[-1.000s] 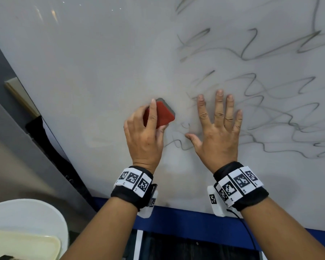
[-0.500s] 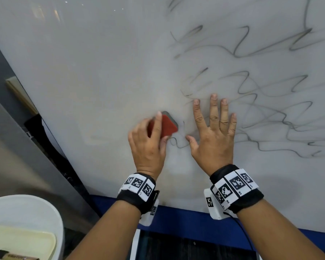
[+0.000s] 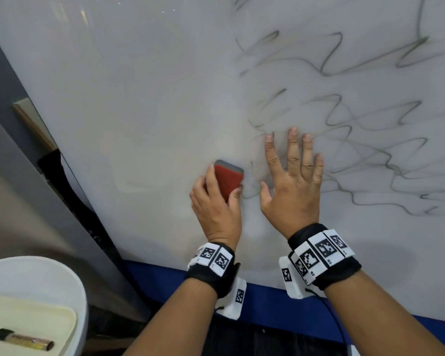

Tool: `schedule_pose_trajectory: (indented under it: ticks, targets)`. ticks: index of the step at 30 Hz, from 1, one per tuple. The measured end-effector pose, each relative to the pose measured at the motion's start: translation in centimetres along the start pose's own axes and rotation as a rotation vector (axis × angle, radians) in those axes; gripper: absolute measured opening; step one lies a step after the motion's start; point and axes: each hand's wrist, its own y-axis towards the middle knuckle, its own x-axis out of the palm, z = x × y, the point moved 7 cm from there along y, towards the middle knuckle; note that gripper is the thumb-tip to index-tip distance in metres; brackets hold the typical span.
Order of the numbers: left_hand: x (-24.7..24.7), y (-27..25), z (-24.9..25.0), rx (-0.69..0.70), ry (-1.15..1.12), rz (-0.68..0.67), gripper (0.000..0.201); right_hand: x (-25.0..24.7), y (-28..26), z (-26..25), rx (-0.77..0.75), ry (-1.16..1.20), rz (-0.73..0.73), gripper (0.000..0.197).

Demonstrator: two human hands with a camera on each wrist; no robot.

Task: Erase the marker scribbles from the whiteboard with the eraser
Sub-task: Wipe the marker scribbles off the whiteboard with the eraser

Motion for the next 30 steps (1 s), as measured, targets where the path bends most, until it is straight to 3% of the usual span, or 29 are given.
schedule_pose_trajectory:
  ticks: [4, 9, 14, 16, 19, 20, 26, 30]
  targets:
    - [0.0, 0.2, 0.4, 0.08, 0.016, -0.04, 0.071, 0.0, -0.1, 0.1, -0.019, 0.015, 0.0, 0.102]
    - [-0.8, 1.3, 0.0, -0.095, -0.033, 0.06, 0.072, 0.3, -0.3, 0.3, -0.041, 0.007, -0.003, 0.102]
    - [0.4, -0.5, 3.0, 0.207, 0.089, -0.06, 0.07, 0.5, -0.9, 0.6, -0.075, 0.025, -0.004, 0.098]
    - [0.0, 0.3, 2.3, 0.135, 0.063, -0.023, 0.071, 0.3, -1.2, 0.9, -0.085, 0.039, -0.009, 0.097]
    - [-1.0, 1.6, 0.6, -0.21, -0.11, 0.131, 0.075, -0.1, -1.9, 1.9, -0.029, 0.093, -0.021, 0.096]
    - [-0.9, 1.5, 0.7, -0.256, -0.137, 0.149, 0.076, -0.1, -2.1, 2.5, -0.008, 0.102, -0.019, 0.096]
    - [1.7, -2.0, 4.6, 0.044, 0.05, -0.058, 0.073, 1.1, -3.0, 3.6, -0.029, 0.039, -0.02, 0.098]
    - [-0.1, 0.7, 2.2, -0.143, -0.116, 0.09, 0.076, 1.5, -3.2, 3.4, 0.001, 0.022, -0.01, 0.099]
